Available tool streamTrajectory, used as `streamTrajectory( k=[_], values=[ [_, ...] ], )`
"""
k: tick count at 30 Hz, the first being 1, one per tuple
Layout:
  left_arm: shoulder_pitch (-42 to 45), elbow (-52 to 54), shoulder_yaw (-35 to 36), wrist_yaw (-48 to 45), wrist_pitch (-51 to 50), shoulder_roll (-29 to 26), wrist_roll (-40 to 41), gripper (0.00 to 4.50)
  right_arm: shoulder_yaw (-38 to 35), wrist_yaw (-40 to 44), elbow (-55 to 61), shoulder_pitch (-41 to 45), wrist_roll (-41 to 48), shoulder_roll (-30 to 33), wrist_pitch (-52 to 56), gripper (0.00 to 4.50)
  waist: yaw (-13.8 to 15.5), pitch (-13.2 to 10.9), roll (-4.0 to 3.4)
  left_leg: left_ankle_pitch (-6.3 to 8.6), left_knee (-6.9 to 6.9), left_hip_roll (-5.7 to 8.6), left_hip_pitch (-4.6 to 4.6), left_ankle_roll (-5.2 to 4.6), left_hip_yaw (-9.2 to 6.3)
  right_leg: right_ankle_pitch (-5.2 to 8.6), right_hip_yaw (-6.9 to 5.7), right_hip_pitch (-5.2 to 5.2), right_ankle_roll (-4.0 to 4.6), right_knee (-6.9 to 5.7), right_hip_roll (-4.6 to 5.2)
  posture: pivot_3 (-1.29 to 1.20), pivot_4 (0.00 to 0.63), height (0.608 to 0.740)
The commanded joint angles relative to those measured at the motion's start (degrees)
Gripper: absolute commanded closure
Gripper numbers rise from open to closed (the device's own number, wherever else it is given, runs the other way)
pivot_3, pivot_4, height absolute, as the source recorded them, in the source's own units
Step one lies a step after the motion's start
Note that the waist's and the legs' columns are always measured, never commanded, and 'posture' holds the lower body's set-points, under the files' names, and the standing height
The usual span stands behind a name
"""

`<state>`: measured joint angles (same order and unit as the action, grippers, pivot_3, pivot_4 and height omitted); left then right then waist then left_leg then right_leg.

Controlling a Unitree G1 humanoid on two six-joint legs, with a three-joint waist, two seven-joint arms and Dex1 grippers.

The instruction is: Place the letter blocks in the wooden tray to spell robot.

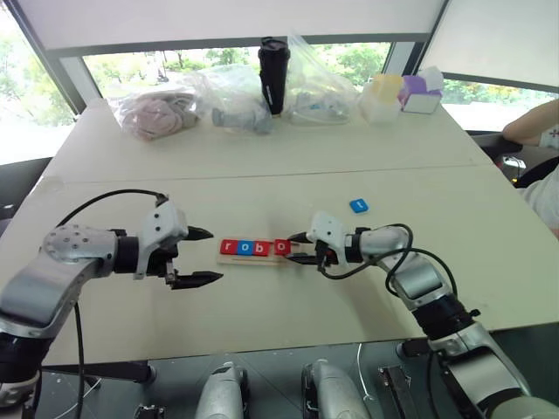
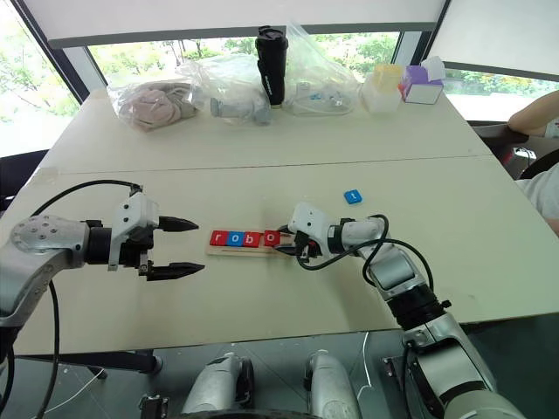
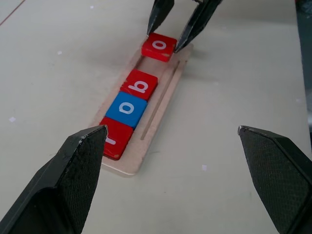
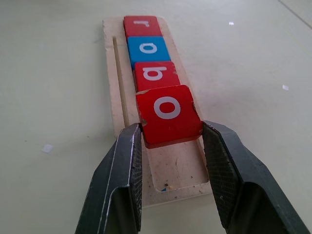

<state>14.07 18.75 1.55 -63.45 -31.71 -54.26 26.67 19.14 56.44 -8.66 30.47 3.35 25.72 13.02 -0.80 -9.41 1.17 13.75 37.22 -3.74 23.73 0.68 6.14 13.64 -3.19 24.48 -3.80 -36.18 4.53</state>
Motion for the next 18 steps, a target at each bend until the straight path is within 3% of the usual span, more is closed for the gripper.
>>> streamTrajectory(
  k=[1,13,18],
  values=[
    [0.4,1.1,1.6,0.4,1.0,0.0,0.1,0.0,0.2,-0.4,-1.1,1.8,-1.1,-1.0,-1.8,3.26,0.0,0.0,0.0,0.0,0.0,0.0,0.0,0.0,0.01,0.0,0.0,0.0,0.0,0.0,0.0,0.0,0.15,0.74],
    [-0.4,1.4,1.9,1.2,0.7,0.1,0.5,0.0,0.5,-0.4,-5.4,3.2,-3.3,-1.9,-4.7,3.26,0.0,0.0,0.0,0.0,0.0,0.0,0.0,0.0,0.0,0.0,0.0,0.0,-0.01,0.0,0.0,0.0,0.15,0.74],
    [-0.5,1.0,1.8,1.4,0.9,0.2,0.3,0.0,0.6,0.3,-3.9,2.5,-3.1,-1.9,-4.4,0.83,0.0,0.0,0.0,0.0,0.0,0.0,0.0,0.0,0.01,0.0,0.0,0.0,-0.01,0.0,0.0,0.0,0.15,0.74]
  ],
)
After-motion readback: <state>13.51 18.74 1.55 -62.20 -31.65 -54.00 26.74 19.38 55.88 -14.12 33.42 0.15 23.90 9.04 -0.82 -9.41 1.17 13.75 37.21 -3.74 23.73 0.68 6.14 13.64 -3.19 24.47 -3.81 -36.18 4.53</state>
